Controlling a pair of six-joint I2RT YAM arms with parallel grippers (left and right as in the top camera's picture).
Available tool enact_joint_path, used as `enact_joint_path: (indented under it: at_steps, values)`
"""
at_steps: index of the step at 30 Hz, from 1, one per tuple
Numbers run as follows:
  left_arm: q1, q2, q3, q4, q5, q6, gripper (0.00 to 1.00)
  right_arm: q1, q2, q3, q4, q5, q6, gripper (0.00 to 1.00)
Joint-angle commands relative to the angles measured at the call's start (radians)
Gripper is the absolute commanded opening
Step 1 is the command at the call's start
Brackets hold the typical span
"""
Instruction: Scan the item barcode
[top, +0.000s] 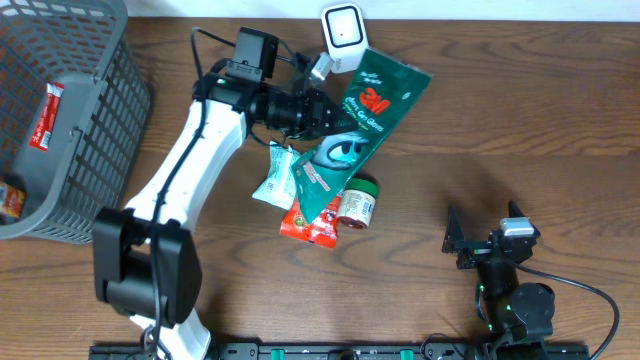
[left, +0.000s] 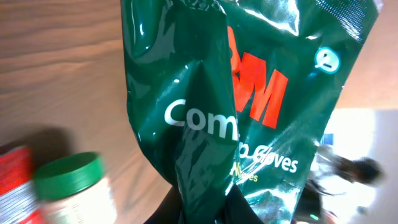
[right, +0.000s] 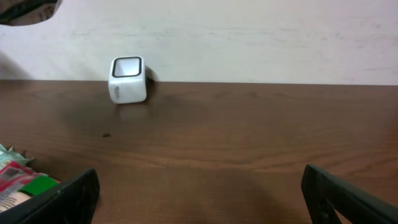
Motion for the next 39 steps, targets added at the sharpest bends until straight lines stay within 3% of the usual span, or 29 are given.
enact_joint_path:
  at_steps: [1,4,6,11,17,21,25,30,35,39]
  values:
    - [0.003,0.008,0.003,0.040,0.264,-0.031,0.08,-0.004,-0.005,-0.001,-0.001,-0.027,0.015,0.99]
    - [0.002,0.008,0.003,0.088,0.386,-0.050,0.08,-0.004,-0.005,-0.001,0.004,-0.131,0.090,0.99]
    - [0.002,0.008,0.003,0.089,0.386,-0.111,0.08,-0.004,-0.005,-0.001,0.038,-0.178,0.106,0.99]
    - [0.006,0.008,0.003,0.115,0.362,-0.113,0.08,-0.004,-0.005,0.010,0.190,-0.420,0.165,0.99]
    - [0.007,0.008,0.003,0.116,0.200,-0.125,0.08,-0.004,0.047,0.225,0.021,-0.422,0.285,0.99]
    - [0.007,0.008,0.003,0.164,0.172,-0.138,0.07,-0.004,0.199,0.464,-0.179,-0.420,0.248,0.99]
    - [0.007,0.008,0.003,0.244,0.119,-0.237,0.07,-0.004,0.424,0.678,-0.320,-0.494,0.250,0.99]
    - [0.006,0.008,0.003,0.318,0.121,-0.349,0.07,-0.004,0.608,0.782,-0.292,-0.627,0.269,0.99]
    - [-0.003,0.008,0.003,0.320,0.129,-0.360,0.07,-0.003,0.700,0.784,-0.248,-0.806,0.463,0.99]
    - [-0.021,0.008,0.003,0.326,0.124,-0.360,0.07,-0.002,0.757,0.784,-0.160,-0.805,0.598,0.69]
